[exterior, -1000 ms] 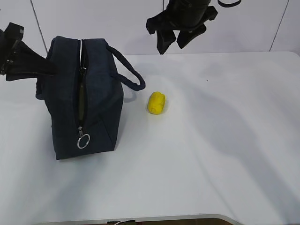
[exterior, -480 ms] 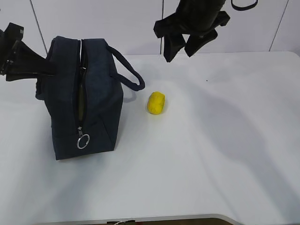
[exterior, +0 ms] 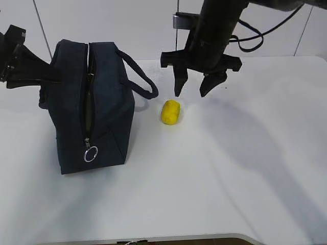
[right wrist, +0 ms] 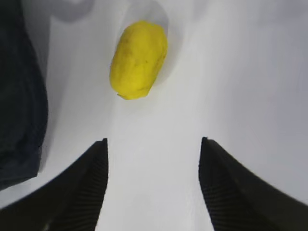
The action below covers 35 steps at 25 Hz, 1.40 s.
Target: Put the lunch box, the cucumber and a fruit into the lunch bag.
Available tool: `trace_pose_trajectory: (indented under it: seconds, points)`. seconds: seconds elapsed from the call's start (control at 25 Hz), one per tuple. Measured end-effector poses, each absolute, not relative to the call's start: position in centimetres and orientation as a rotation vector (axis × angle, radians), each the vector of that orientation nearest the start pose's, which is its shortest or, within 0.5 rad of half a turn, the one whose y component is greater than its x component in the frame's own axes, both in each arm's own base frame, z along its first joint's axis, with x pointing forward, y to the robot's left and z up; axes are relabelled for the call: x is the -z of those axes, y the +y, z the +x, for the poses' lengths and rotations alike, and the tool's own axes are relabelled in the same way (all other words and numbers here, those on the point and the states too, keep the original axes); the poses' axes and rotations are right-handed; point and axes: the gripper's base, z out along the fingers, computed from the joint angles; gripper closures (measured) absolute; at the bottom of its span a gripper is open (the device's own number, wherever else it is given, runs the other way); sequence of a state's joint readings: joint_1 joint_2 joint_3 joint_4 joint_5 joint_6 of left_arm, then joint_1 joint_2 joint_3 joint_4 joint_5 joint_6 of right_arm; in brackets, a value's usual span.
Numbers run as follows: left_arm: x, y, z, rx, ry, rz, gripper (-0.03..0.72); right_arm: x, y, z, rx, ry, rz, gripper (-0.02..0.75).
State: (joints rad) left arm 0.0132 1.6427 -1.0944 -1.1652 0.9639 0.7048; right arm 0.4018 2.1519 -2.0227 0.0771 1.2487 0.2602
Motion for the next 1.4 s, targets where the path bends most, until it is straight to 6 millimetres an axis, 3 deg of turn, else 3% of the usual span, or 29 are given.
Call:
trace_pose_trajectory:
  seconds: [0.28, 0.72, 1.12, 1.4]
  points:
    - [-26.1, -6.4, 32.7, 1.165, 2.425, 0.052, 0.683, -24.0, 19.8, 43.7, -0.352, 2.865, -0.029, 0.145]
    - [-26.1, -6.4, 32.7, 1.165, 2.425, 0.052, 0.683, -20.5, 20.5, 45.3, -0.387, 2.836, 0.048, 0.143]
    - [-26.1, -6.4, 32.7, 1.165, 2.425, 0.052, 0.683, -19.4, 20.6, 46.2, -0.371, 2.781, 0.065, 0.143]
    - [-26.1, -6.4, 32.7, 1.165, 2.425, 0.052, 0.683, -17.6, 20.6, 46.5, -0.345, 2.806, 0.068, 0.143]
